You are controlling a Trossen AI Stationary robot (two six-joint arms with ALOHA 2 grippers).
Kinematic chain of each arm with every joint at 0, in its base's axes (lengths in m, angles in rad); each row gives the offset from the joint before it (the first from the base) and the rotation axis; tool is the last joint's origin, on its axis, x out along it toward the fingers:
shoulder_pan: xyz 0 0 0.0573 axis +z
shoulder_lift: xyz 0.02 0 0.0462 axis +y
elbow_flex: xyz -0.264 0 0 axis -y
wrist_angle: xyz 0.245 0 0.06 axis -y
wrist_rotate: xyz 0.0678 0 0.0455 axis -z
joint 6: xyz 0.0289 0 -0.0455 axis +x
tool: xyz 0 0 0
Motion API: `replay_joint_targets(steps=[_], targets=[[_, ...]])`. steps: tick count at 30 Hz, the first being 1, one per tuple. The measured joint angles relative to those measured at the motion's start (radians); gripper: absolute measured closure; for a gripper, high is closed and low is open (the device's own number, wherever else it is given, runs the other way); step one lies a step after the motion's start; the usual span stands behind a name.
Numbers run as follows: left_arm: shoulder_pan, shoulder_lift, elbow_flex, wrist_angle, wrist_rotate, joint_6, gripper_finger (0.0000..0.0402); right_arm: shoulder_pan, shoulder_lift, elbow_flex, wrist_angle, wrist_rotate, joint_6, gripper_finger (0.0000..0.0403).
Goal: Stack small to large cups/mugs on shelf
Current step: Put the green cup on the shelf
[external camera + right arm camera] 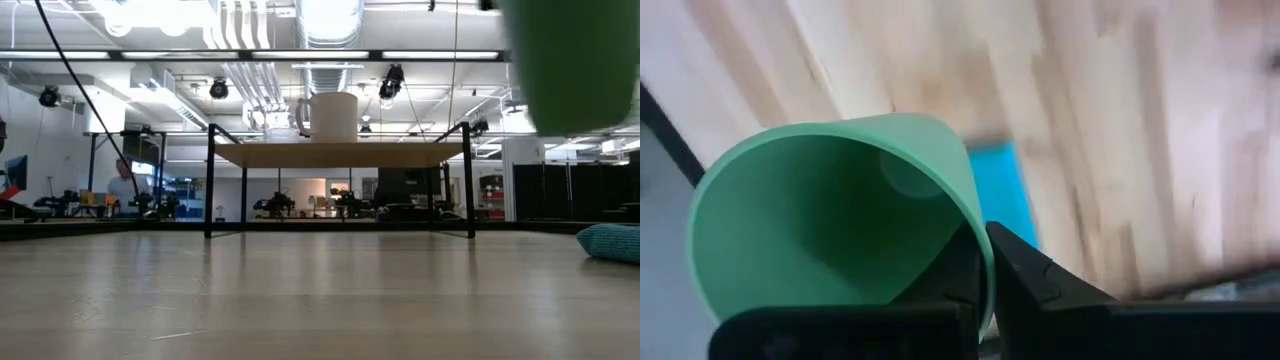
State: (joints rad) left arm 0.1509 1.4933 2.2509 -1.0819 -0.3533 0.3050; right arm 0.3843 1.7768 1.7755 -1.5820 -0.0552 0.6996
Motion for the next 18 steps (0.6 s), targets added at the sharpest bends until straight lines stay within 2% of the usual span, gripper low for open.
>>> replay_joint_targets(steps=[6,13,18], targets=[[0.001,0.0,0.0,-0.014,-0.011,0.0,0.0322,-0.137,-0.04,0.099,0.014,0.083,-0.127,0.0394],[0.002,-0.005,0.0,-0.07,-0.187,-0.002,0.0322,-0.33,-0.091,0.19,0.01,0.164,-0.28,0.0394],[0.002,-0.006,0.0,-0.097,-0.199,-0.012,0.0322,-0.481,-0.134,0.21,0.012,0.217,-0.39,0.0394]])
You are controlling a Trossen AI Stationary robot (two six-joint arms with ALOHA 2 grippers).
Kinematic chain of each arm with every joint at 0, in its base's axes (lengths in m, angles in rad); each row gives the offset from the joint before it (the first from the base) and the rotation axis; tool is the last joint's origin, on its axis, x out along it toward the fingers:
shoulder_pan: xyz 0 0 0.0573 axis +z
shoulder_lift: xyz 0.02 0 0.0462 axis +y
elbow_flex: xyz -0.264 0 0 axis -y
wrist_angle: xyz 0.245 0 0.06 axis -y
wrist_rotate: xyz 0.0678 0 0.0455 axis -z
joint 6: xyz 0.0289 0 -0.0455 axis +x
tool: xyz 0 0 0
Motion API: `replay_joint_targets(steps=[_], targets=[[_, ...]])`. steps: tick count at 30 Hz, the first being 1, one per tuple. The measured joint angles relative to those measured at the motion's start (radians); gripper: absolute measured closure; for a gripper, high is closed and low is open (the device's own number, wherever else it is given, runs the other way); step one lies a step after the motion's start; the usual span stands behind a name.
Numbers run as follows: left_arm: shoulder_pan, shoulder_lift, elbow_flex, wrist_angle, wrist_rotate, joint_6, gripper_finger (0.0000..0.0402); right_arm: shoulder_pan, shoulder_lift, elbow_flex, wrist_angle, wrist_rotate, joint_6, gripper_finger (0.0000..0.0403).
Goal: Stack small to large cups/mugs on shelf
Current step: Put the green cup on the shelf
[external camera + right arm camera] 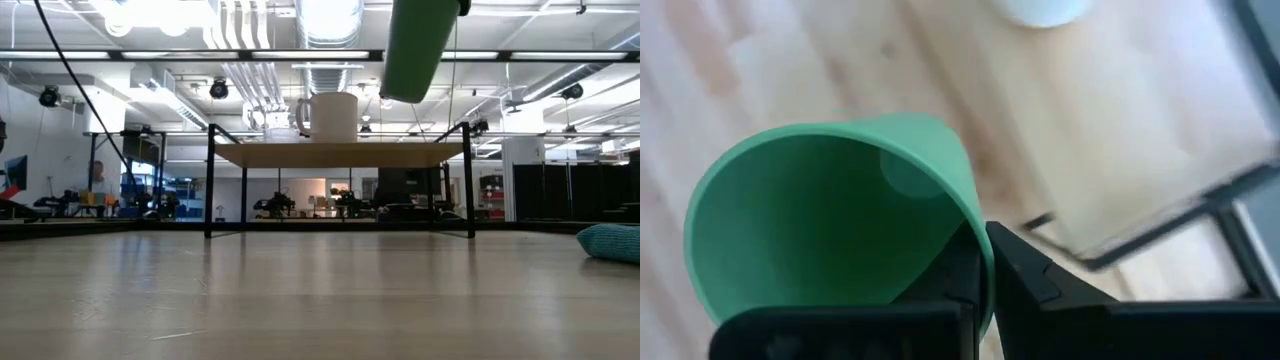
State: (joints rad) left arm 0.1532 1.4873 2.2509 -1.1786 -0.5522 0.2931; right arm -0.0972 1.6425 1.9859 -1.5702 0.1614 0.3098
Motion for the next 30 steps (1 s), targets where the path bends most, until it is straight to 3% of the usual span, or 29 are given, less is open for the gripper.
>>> replay_joint_targets(steps=[9,15,23,30], targets=[[0.013,0.066,-0.002,-0.012,0.037,-0.083,0.0322,-0.234,-0.058,-0.01,-0.001,-0.001,-0.115,0.0394],[0.029,0.156,-0.016,0.124,0.243,-0.137,0.0322,-0.332,-0.034,-0.01,-0.001,-0.043,-0.192,0.0394],[0.071,0.329,-0.02,0.206,0.247,-0.13,0.0322,-0.388,0.003,-0.011,-0.001,-0.064,-0.321,0.0394],[0.083,0.422,-0.02,0.399,0.263,-0.132,0.0322,-0.436,0.003,-0.011,0.01,-0.064,-0.372,0.0394]])
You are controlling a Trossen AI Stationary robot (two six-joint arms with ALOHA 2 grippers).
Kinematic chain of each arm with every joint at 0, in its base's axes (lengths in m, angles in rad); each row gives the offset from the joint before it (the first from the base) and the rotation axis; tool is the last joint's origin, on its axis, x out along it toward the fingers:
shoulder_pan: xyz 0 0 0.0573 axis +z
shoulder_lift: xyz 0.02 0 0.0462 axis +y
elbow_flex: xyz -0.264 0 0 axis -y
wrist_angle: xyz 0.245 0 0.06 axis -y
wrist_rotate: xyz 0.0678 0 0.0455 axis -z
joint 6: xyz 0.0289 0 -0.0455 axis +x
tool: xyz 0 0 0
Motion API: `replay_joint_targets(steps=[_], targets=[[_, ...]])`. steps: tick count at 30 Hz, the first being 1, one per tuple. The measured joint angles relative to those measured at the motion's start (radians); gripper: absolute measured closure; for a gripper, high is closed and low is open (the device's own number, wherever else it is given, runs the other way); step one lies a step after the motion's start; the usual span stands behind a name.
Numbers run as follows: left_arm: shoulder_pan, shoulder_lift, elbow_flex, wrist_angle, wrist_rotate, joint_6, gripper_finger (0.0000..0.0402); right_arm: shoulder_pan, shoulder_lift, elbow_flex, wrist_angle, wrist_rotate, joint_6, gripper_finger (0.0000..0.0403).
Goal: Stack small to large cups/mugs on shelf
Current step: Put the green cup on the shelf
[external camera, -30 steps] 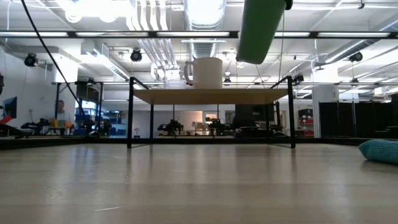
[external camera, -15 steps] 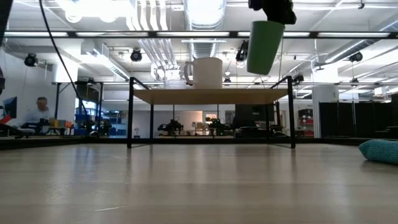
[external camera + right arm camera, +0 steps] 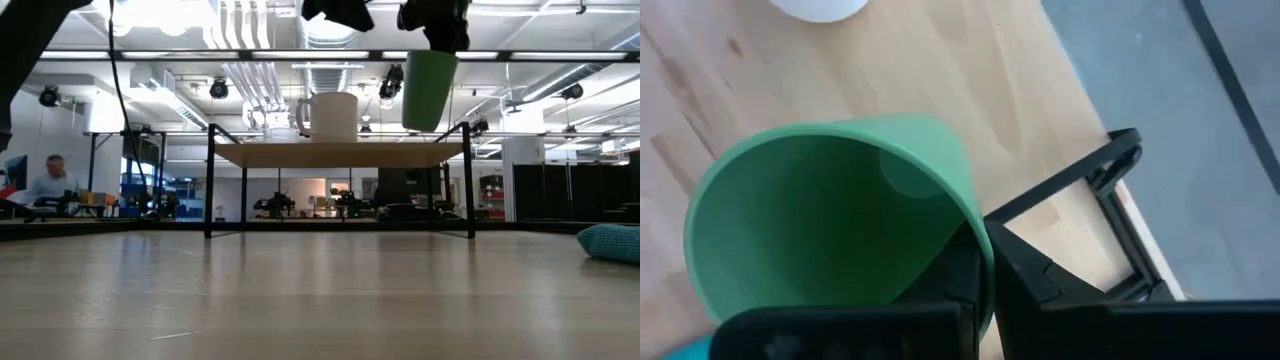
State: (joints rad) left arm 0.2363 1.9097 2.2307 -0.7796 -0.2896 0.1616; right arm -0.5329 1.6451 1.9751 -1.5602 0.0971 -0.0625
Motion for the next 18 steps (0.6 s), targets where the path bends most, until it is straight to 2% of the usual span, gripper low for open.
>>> replay_joint_targets(steps=[7,12,18], targets=[[0.0,-0.013,0.0,0.012,-0.016,0.0,0.0322,-0.043,0.0,0.0,0.012,-0.002,-0.044,0.0394],[0.0,-0.103,0.003,0.004,-0.033,0.0,0.0322,-0.065,0.0,0.0,0.056,-0.077,-0.07,0.0394],[-0.001,-0.226,0.002,0.006,-0.033,0.0,0.0322,-0.077,0.022,0.0,0.036,-0.079,-0.077,0.0394]])
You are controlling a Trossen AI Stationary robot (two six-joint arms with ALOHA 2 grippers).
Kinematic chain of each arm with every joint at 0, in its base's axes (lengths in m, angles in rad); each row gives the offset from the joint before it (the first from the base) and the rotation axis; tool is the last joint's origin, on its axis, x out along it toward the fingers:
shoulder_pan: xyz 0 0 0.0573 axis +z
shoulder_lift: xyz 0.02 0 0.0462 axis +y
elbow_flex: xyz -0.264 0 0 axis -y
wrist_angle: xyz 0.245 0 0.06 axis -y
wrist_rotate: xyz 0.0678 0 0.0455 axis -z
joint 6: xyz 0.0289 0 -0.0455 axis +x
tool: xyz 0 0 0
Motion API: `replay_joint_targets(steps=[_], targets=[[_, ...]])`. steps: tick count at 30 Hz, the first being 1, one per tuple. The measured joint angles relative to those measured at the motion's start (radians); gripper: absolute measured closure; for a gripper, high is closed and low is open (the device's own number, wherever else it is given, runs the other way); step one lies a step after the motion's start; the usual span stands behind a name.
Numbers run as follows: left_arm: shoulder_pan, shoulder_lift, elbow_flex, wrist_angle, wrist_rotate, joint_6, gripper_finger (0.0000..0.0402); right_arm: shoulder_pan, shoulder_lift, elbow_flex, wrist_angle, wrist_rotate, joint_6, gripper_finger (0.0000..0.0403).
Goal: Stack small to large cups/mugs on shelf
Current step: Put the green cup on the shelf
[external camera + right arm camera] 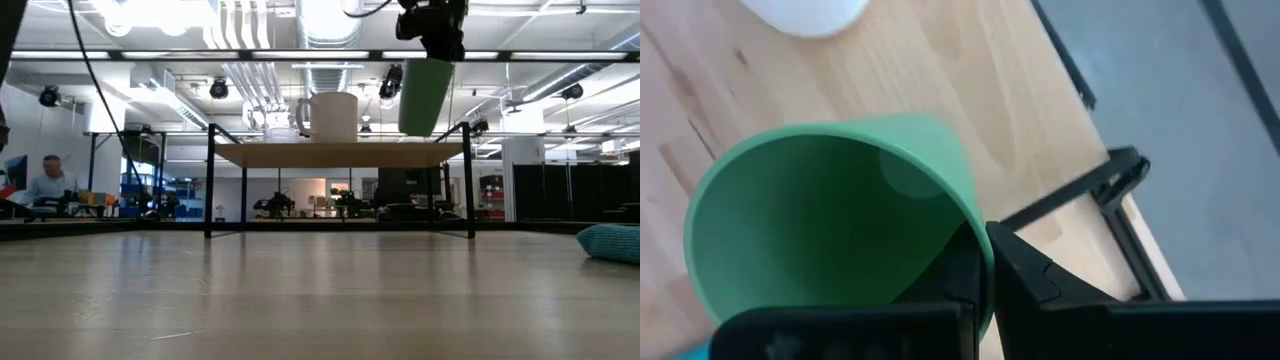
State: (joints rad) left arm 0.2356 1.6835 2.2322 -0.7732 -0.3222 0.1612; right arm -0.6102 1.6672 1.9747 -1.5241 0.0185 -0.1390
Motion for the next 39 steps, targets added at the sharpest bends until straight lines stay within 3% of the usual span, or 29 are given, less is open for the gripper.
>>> replay_joint_targets(steps=[11,23,39], targets=[[0.0,-0.123,-0.01,-0.032,-0.001,0.002,0.0322,0.001,0.083,0.019,-0.048,-0.016,-0.03,0.0394],[0.001,-0.114,-0.015,-0.106,-0.001,0.004,0.0322,0.001,0.128,0.159,-0.047,-0.04,-0.029,0.0393],[0.001,-0.114,-0.015,-0.106,-0.001,0.004,0.0322,0.0,0.168,0.163,-0.047,-0.06,-0.037,0.0394]])
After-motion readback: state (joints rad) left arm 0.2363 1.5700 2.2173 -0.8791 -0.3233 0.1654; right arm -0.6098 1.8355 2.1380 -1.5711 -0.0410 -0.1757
